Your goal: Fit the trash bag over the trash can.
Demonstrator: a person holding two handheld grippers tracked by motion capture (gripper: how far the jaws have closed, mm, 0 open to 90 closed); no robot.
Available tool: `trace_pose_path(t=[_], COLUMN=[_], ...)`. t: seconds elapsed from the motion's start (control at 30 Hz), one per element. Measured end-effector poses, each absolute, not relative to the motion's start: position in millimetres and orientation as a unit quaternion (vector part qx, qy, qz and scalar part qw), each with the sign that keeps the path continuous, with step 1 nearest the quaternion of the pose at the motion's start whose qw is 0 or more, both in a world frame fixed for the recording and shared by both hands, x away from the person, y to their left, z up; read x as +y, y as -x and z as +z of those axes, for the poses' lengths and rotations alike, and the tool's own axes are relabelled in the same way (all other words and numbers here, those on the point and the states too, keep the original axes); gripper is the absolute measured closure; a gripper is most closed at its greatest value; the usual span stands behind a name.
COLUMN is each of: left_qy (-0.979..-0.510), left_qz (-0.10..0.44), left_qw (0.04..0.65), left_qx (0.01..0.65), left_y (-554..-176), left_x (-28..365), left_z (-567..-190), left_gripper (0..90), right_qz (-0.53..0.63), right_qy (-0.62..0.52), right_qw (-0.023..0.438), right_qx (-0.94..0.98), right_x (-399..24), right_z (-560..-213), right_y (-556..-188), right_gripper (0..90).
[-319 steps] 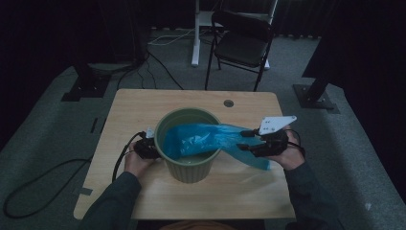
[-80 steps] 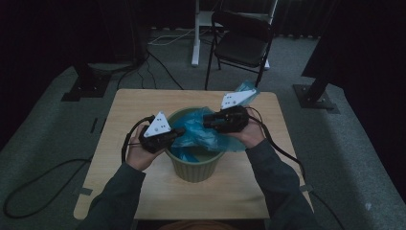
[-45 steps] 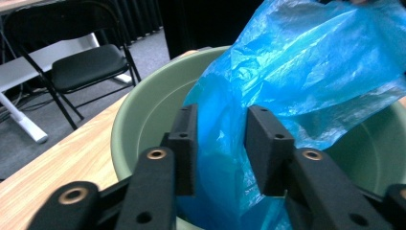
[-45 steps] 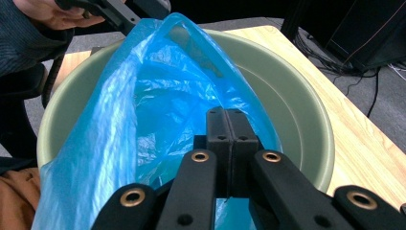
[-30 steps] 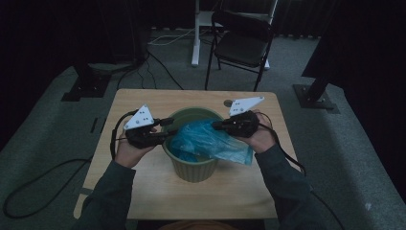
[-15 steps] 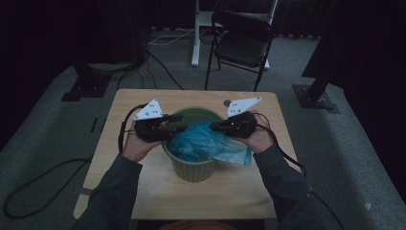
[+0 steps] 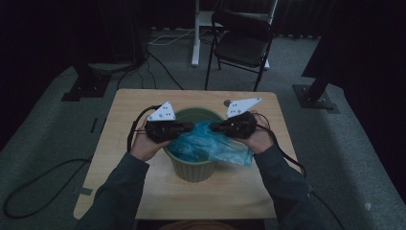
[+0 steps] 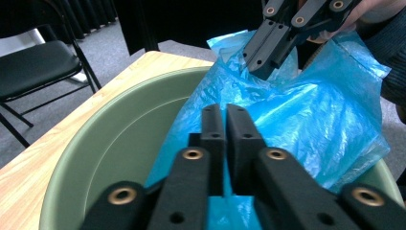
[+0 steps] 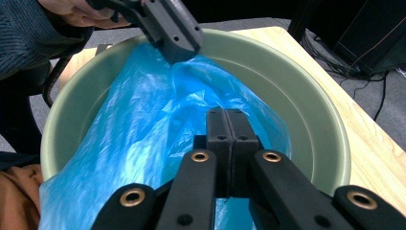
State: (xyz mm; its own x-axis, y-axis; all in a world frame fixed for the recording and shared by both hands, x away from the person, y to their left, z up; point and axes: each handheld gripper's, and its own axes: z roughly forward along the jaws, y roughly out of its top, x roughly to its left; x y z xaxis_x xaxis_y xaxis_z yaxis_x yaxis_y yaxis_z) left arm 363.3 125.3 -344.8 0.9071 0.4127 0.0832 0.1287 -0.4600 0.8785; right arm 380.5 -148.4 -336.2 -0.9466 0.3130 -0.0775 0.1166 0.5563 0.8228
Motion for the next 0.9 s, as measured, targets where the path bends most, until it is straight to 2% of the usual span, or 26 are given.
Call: trace_pose_path(t=[0.1,0.13,0.17,0.27,0.33,0.6,0.73,0.9], left_qy=[-0.841,-0.841,-0.840,-0.839,-0.837,-0.833,-0.829,-0.826], left_qz=[0.147,0.149,0.154,0.155,0.156,0.160,0.167,0.168], left_qw=[0.495,0.495,0.495,0.495,0.498,0.503,0.505,0.508], left_qx=[0.161,0.161,0.162,0.163,0.166,0.164,0.172,0.179], left_y=[-362.5,-362.0,-361.3,-361.1,-360.9,-358.6,-358.6,-359.0], left_x=[125.6,125.8,126.4,126.7,126.9,125.8,127.7,133.1], left_z=[-344.2,-343.9,-343.4,-343.2,-343.3,-341.7,-341.1,-342.0], left_gripper=[89.7,89.7,89.7,89.7,89.7,89.7,89.9,90.0], right_qz=[0.456,0.456,0.458,0.463,0.473,0.476,0.469,0.453], right_qy=[-0.122,-0.120,-0.119,-0.115,-0.116,-0.112,-0.108,-0.114], right_qw=[0.107,0.103,0.102,0.102,0.109,0.114,0.114,0.118], right_qx=[0.875,0.876,0.875,0.873,0.867,0.865,0.869,0.876], right_x=[-149.9,-151.1,-151.8,-153.9,-157.4,-150.8,-142.5,-141.4], right_z=[-336.1,-335.9,-335.7,-334.4,-330.8,-329.1,-332.3,-334.9], right_y=[-379.9,-379.4,-379.0,-377.6,-375.5,-378.9,-380.7,-380.6], right_gripper=[88.4,80.9,77.8,76.2,70.9,69.6,73.5,89.9])
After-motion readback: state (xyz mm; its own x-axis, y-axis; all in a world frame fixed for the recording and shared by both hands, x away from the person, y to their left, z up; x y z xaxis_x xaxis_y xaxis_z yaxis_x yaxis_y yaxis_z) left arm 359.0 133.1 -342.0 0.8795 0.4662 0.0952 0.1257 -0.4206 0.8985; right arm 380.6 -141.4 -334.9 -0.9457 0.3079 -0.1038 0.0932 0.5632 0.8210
